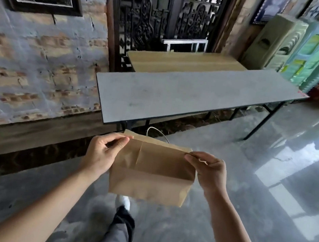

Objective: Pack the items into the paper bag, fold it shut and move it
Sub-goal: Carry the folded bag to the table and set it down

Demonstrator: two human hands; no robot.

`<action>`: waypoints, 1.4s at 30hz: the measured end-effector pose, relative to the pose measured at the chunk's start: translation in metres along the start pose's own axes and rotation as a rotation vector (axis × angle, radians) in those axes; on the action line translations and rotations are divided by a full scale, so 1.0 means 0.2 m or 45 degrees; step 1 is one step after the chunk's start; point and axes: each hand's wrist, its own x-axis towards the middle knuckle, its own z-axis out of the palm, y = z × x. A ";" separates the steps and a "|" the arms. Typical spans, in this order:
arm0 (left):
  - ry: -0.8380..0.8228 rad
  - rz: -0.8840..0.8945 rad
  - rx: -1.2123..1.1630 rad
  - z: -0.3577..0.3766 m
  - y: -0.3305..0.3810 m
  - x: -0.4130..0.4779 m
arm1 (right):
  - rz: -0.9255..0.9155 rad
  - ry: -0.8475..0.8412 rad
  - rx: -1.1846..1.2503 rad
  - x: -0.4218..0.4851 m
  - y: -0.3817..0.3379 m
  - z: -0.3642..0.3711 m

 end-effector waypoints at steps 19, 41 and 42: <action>-0.108 0.122 0.900 0.75 -0.80 2.41 | -0.215 -0.294 -0.365 2.87 0.16 0.51; -0.401 -0.248 1.018 1.18 -1.03 2.80 | -0.469 -1.449 -0.954 3.59 0.42 0.85; -0.362 -0.290 1.020 1.15 -1.04 2.79 | -0.422 -1.446 -0.962 3.62 0.43 0.82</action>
